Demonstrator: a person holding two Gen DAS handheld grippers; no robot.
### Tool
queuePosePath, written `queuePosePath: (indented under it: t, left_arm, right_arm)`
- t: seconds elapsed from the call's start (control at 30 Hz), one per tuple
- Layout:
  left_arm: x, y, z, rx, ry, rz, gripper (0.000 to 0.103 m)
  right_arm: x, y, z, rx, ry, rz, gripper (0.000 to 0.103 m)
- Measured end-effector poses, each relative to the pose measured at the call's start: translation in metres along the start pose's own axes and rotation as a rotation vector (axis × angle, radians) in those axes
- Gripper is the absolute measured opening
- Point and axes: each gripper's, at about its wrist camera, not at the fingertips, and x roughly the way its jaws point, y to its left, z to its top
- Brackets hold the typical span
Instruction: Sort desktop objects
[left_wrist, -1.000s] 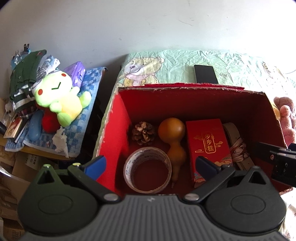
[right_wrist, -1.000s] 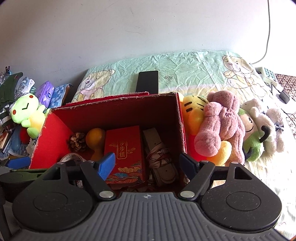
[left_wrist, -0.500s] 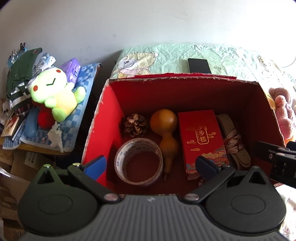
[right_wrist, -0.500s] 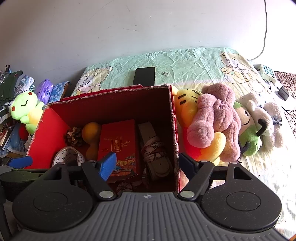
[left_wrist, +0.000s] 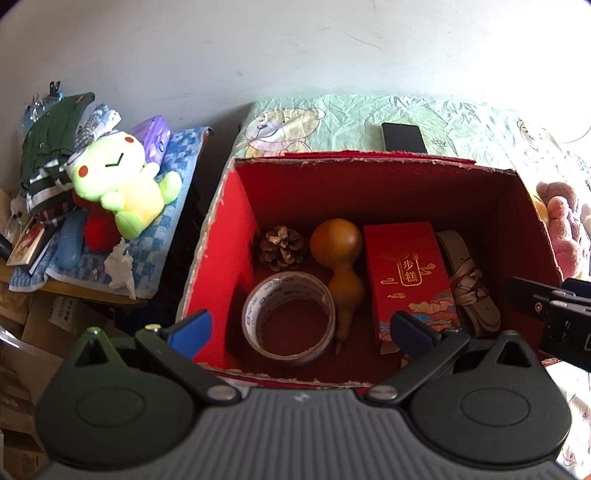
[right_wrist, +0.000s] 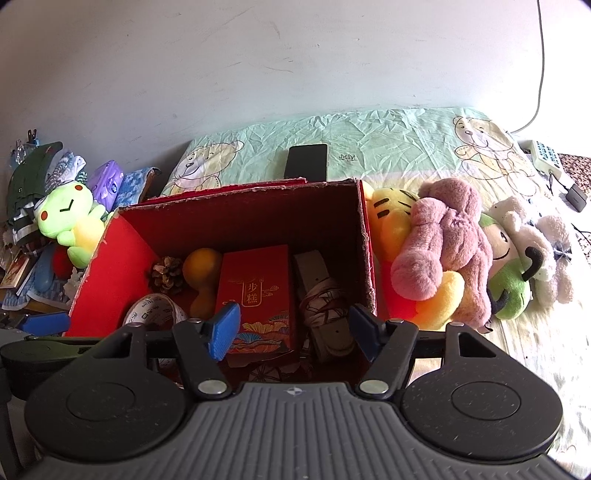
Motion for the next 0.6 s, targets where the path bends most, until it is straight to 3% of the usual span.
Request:
queuePosePath:
  t: [0.6]
  left_arm:
    - [0.003, -0.006, -0.002, 0.012, 0.024, -0.002, 0.102]
  right_arm:
    - [0.006, -0.001, -0.003, -0.003, 0.031, -0.032, 0.068]
